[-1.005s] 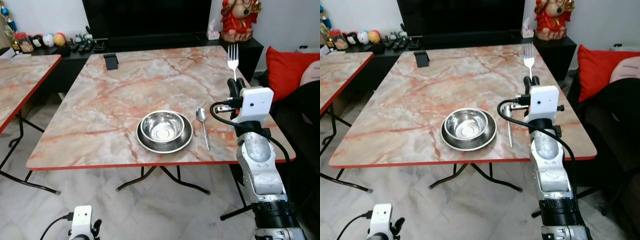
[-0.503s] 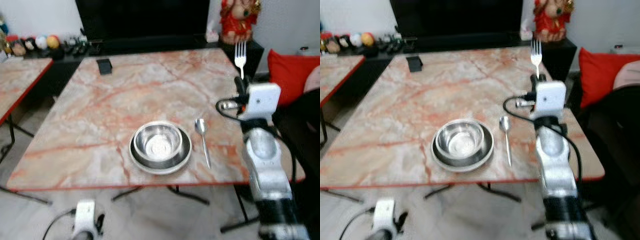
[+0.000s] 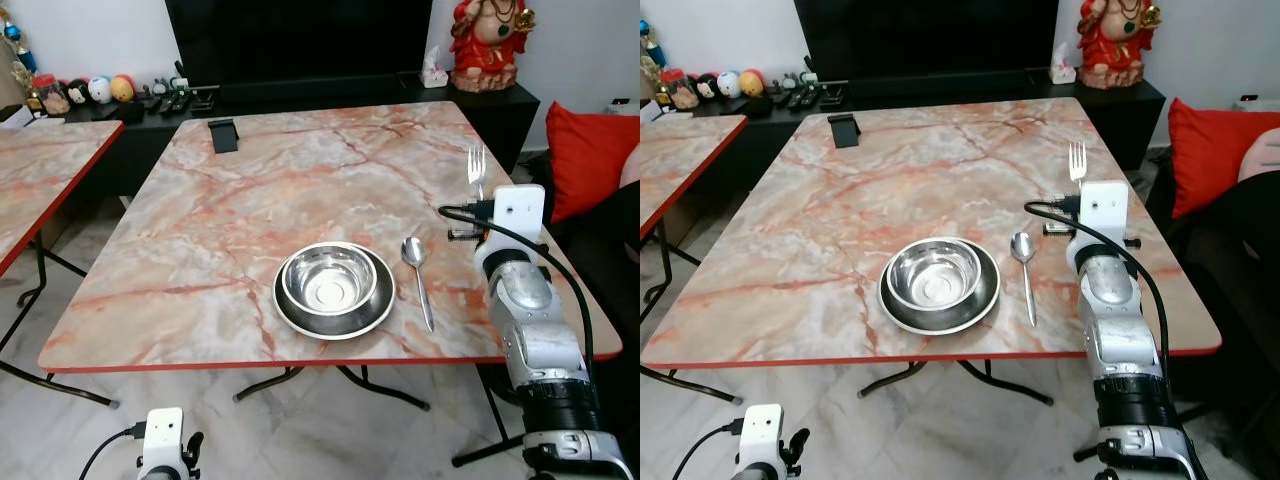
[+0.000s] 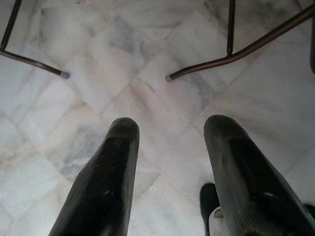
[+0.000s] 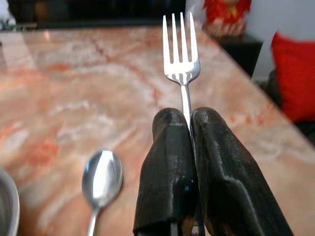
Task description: Setting the table
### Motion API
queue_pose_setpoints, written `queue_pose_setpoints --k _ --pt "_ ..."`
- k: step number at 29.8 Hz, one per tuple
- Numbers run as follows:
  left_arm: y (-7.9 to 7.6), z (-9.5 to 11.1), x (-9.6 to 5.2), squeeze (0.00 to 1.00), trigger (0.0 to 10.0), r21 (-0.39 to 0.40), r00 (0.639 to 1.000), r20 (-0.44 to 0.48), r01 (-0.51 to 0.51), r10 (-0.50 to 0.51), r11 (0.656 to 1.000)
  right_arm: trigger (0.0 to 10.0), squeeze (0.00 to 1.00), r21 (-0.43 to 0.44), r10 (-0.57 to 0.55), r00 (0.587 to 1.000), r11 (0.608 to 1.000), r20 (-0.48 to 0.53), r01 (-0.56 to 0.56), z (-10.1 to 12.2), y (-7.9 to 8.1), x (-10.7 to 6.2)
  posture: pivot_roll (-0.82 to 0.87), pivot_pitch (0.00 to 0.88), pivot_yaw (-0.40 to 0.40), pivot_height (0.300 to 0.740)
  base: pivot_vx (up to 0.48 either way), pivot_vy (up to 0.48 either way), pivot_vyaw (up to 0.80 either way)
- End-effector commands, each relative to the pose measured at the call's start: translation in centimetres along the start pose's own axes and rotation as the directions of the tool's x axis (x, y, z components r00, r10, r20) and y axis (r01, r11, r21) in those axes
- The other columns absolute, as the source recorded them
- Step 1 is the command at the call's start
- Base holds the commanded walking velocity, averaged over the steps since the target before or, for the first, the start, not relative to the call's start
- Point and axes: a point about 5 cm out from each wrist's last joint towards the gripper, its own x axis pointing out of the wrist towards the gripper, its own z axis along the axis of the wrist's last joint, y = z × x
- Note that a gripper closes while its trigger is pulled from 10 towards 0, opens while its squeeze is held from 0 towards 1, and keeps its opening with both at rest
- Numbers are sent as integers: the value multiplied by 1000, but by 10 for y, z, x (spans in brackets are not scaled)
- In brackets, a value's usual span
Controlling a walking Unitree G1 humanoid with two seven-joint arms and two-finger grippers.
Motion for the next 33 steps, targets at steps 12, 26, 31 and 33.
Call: queue_pose_setpoints --k 12,26,31,33 --pt "7 -6 -2 0 10000 -11 999 -39 -4 4 1000 10000 0 68 66 989 996 -135 -57 -17 0 20 -101 0 79 714 0 0 0" --pt "11 -10 -2 0 10000 -9 998 -65 -8 7 1000 10000 0 69 72 981 996 -180 -60 -30 7 27 -91 0 83 714 0 0 0" --pt "12 -10 -2 0 10000 -8 997 -71 -10 9 1000 10000 0 77 55 980 996 -190 -40 -34 7 27 -93 0 85 714 0 0 0" --pt "12 -11 -3 0 10000 -7 997 -74 -10 9 1000 10000 0 84 52 980 996 -191 -36 -36 8 27 -92 0 84 714 0 0 0"
